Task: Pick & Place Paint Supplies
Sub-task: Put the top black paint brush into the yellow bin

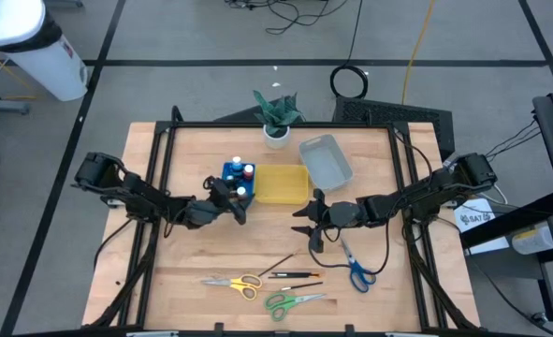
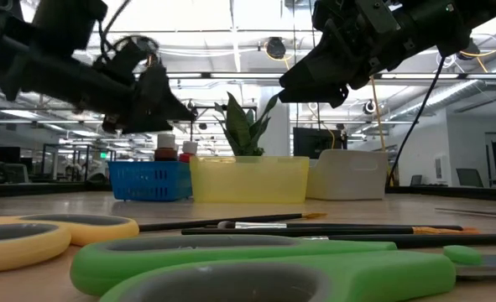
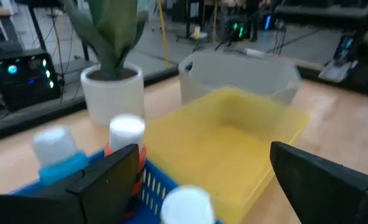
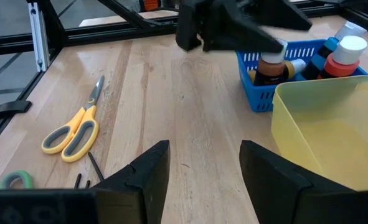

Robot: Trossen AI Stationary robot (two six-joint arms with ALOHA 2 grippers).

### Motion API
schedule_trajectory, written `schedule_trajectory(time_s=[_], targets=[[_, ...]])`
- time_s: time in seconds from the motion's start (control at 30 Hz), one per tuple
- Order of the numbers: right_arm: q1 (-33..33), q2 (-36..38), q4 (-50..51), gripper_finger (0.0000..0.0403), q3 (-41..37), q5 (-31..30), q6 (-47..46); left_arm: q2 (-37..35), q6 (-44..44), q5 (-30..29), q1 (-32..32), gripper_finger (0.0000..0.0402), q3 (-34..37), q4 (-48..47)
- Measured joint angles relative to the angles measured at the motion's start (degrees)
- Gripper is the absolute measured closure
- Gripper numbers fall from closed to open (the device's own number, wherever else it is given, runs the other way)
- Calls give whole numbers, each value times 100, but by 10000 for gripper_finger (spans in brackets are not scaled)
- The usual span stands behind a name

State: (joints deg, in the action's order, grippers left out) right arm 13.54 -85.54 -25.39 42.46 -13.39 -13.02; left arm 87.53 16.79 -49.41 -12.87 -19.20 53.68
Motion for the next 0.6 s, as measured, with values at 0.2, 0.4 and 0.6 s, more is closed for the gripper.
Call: schedule_trajectory(time_s=[0.2, 0.4, 0.6], targets=[[0, 0, 29, 220, -1, 0, 0, -727, -679, -11, -348, 25, 0, -93], [4, 0, 39, 220, -1, 17, 0, -1774, -1504, -8, -1028, 25, 0, -1178], [4, -2, 7, 220, -2, 19, 23, -2953, -1534, -13, -1573, 25, 0, -2483]])
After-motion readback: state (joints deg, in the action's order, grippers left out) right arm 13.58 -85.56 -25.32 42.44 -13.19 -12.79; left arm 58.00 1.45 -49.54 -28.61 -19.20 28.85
